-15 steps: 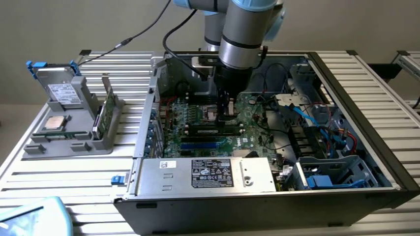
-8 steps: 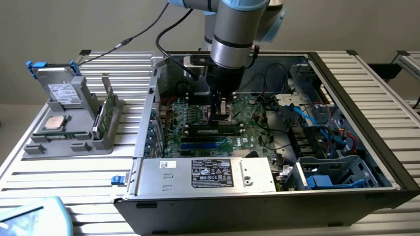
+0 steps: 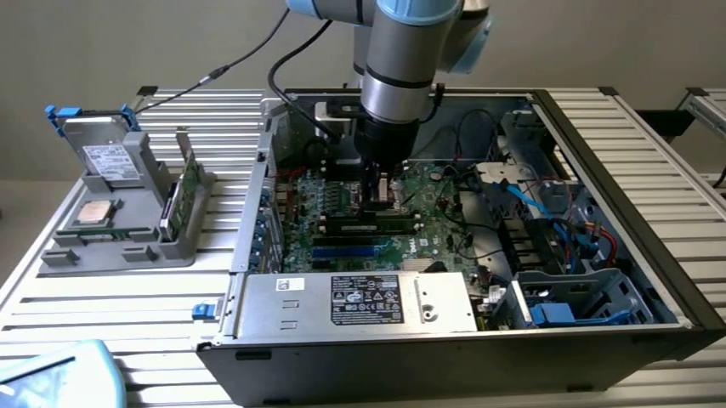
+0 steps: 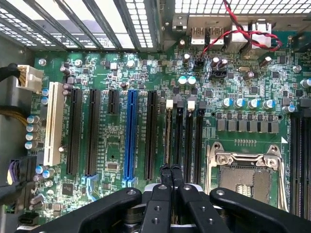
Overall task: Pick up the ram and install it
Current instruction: 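Press down the ram until it locks into place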
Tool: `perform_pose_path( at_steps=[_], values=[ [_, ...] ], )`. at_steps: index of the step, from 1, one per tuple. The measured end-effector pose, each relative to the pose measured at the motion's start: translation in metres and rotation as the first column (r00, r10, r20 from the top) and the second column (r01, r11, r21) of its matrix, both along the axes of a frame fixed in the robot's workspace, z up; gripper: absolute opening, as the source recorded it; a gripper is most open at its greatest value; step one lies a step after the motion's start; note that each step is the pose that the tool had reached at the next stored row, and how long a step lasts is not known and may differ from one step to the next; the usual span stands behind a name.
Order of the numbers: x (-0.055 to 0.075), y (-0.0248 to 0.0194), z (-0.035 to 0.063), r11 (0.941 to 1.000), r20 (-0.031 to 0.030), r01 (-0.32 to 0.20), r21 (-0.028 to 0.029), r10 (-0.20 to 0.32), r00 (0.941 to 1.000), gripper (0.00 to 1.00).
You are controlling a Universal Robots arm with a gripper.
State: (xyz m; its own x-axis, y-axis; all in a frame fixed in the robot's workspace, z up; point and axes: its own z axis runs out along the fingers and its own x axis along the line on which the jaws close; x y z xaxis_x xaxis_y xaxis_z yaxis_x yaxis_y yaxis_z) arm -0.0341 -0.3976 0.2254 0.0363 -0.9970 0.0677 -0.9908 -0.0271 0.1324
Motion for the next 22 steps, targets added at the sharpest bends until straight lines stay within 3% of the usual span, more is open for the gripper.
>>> perform_pose_path(
  at_steps=[4, 8, 19, 22],
  values=[
    [0.0, 0.0001, -0.0007, 1.0, 0.0004, 0.0, 0.0008, 0.0, 1.0, 0.1],
    [0.001, -0.0009, 0.0041, 1.0, -0.0008, 0.0, 0.0085, 0.0, 1.0, 0.1],
    [0.01, -0.008, 0.0145, 0.9988, -0.002, -0.004, 0.0485, 0.004, 1.0, 0.1],
    [0.012, -0.0091, 0.016, 0.9985, -0.0025, -0.004, 0.0555, 0.004, 1.0, 0.1]
  ],
)
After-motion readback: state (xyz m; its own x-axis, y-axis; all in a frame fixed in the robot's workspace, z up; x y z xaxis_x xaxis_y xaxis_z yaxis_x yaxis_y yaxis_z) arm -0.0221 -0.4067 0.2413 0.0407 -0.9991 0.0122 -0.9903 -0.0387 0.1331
